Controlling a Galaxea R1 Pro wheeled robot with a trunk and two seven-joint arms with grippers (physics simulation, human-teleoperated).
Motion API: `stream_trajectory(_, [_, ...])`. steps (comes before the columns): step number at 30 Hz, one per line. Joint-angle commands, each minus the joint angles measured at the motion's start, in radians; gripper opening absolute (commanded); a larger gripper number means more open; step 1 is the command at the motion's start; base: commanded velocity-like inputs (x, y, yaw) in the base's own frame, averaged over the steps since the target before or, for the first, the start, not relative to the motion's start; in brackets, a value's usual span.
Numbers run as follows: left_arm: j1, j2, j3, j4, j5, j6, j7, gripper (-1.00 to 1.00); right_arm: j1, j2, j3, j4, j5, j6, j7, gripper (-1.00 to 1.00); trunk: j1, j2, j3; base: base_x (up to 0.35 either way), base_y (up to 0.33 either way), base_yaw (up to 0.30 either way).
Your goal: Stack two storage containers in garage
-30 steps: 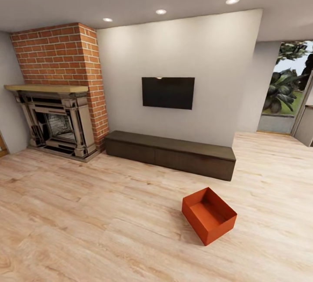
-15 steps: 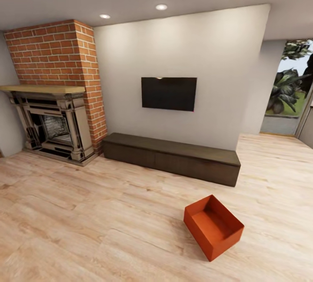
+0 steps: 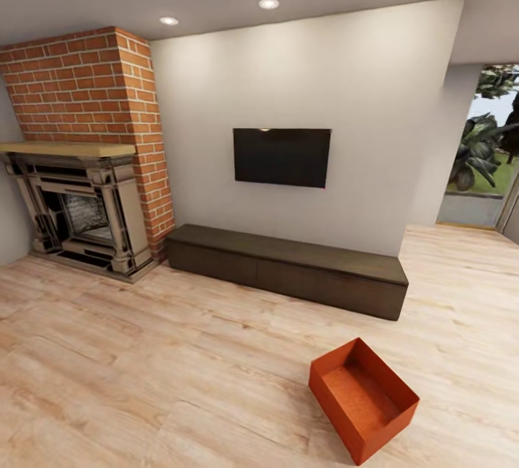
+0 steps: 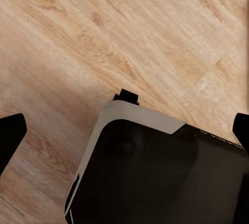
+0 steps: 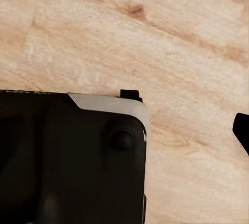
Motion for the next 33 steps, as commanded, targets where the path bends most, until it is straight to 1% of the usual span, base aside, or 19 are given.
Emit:
stream_trajectory(1, [-0.001,0.000,0.007,0.000,0.001,-0.001,0.001,1.00,-0.002,0.000,0.005,0.003,-0.002,-0.006,0.001,1.00,0.001,-0.001,-0.002,0.322,0.063,0.000])
stream_trajectory(6, [-0.001,0.000,0.007,0.000,0.001,-0.001,0.001,1.00,-0.002,-0.002,0.002,0.003,-0.008,-0.005,0.001,1.00,0.001,-0.001,-0.002,0.322,0.074,0.000])
stream_trajectory(21, [-0.001,0.000,0.007,0.000,0.001,-0.001,0.001,1.00,-0.002,-0.003,0.004,0.003,-0.008,-0.006,0.014,1.00,0.001,-0.001,-0.002,0.322,0.084,0.000])
stream_trajectory(25, [-0.001,0.000,0.008,0.000,0.001,-0.001,0.001,1.00,-0.002,-0.001,0.004,0.003,-0.003,0.001,0.015,1.00,0.001,-0.001,-0.002,0.322,0.085,-0.143])
stream_trajectory(33, [-0.001,0.000,0.007,-0.001,0.000,-0.001,0.001,1.00,-0.002,0.001,0.005,0.003,-0.001,0.002,0.016,1.00,0.001,-0.001,-0.002,0.322,0.086,-0.229])
